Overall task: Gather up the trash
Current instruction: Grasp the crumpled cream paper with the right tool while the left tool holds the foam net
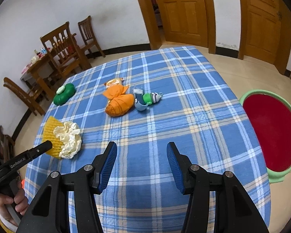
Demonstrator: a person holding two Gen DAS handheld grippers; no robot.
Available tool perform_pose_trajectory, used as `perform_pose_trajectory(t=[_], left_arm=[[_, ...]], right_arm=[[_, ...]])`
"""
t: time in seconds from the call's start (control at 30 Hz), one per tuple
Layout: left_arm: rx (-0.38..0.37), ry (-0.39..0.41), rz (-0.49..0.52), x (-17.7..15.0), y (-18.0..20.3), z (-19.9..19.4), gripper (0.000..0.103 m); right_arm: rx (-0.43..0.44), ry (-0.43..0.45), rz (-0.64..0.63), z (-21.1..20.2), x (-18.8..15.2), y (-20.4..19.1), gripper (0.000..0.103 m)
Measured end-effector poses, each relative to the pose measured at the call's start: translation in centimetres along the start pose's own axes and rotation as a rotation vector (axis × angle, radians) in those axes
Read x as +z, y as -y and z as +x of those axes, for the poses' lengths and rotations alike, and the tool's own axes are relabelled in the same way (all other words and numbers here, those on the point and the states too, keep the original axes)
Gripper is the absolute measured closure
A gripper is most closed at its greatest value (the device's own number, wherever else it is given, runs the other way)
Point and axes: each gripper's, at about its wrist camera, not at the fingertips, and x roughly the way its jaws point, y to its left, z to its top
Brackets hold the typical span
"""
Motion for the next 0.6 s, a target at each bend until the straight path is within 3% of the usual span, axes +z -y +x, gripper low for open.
perform_pose_trajectory(t=[0.33, 0.47, 0.6], left_arm=[[0.091, 0.069, -0.046, 0.0, -2.5, -2.5, 0.093], [0.116, 0.079, -0.067, -0.4, -3.7, -3.2, 0.093], [0.133, 0.081, -0.083, -0.9, -4.6, -3.4, 0.093]], right_arm=[[0.060, -0.009, -0.074, 1.1, 0.8, -3.5, 0.048], [0.090, -0.021, -0.105, 2.3, 0.9, -5.6, 0.040], [0.113, -0.046, -0.128, 3.7, 0.7, -7.2, 0.040]])
